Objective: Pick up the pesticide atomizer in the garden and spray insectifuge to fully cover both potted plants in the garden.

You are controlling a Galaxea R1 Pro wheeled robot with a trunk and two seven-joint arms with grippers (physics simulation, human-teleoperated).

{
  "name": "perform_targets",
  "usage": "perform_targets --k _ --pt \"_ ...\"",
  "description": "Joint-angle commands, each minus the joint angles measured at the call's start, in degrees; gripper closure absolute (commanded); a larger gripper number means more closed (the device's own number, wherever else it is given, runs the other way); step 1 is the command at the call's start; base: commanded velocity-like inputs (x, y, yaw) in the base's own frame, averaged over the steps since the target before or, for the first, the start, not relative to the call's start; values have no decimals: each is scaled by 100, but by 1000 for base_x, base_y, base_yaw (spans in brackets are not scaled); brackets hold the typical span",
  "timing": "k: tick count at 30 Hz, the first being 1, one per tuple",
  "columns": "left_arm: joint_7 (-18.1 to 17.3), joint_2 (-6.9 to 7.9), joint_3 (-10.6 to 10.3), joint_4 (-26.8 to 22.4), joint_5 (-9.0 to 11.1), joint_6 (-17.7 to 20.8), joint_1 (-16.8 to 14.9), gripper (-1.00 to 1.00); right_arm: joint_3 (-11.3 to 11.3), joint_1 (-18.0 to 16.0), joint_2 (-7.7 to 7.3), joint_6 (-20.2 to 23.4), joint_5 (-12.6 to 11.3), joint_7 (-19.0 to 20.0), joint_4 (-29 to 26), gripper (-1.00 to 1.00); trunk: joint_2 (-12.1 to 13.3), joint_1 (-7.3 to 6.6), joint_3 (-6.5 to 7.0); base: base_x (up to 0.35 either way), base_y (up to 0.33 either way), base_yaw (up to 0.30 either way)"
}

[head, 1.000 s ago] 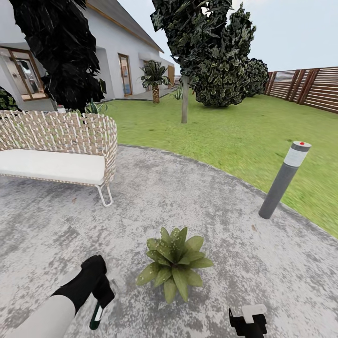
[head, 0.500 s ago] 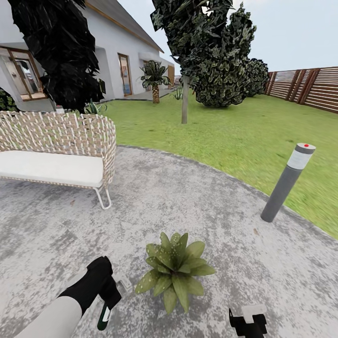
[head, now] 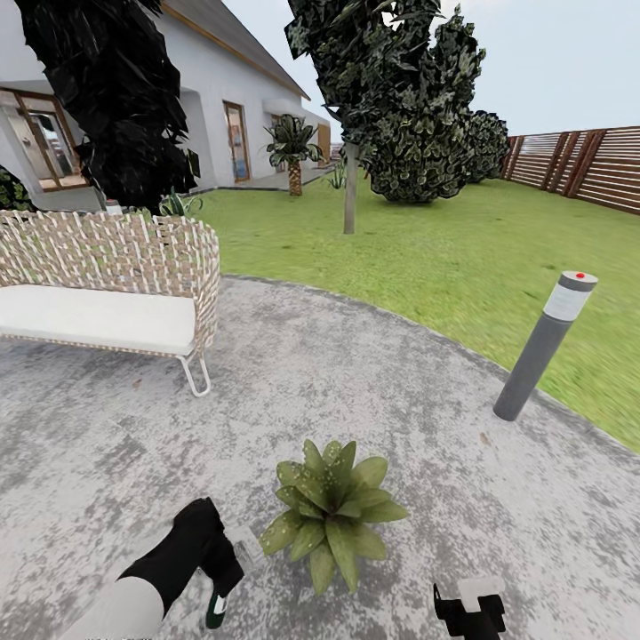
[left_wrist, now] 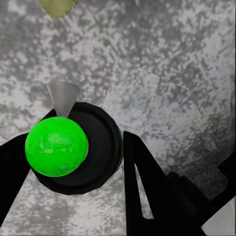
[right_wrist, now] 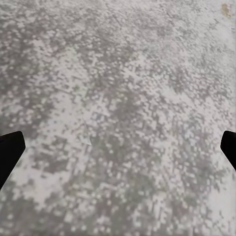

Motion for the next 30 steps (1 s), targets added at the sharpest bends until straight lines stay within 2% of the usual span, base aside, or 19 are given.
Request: perform_targets --k 1,3,6,8,14,28,30 --pt "-34 -35 -2 -77 -62 20 -6 100 -33 -5 1 -22 61 -23 9 -100 -2 -1 -5 0 0 0" --pt "-47 -23 67 -181 -61 26 -9 100 -33 -5 1 -22 59 -23 4 -100 -2 -1 -5 0 0 0" --pt "-79 39 573 -217 -68 -4 1 100 -34 -5 1 -22 53 -23 0 -100 -2 -1 -5 0 0 11" --pt "-81 144 662 -216 -69 -6 12 100 -35 -5 1 -22 52 -23 0 -100 -2 -1 -5 0 0 152" --pt "-89 74 646 -223 -100 95 -29 100 -34 -5 1 -22 52 -24 0 -100 -2 -1 -5 0 -92 195" --pt "-125 37 635 -246 -140 152 -92 100 -33 -5 1 -22 57 -23 2 -100 -2 -1 -5 -105 -249 4" --pt "-128 45 635 -250 -150 231 -218 100 -33 -5 1 -22 53 -23 1 -100 -2 -1 -5 -4 -269 0"
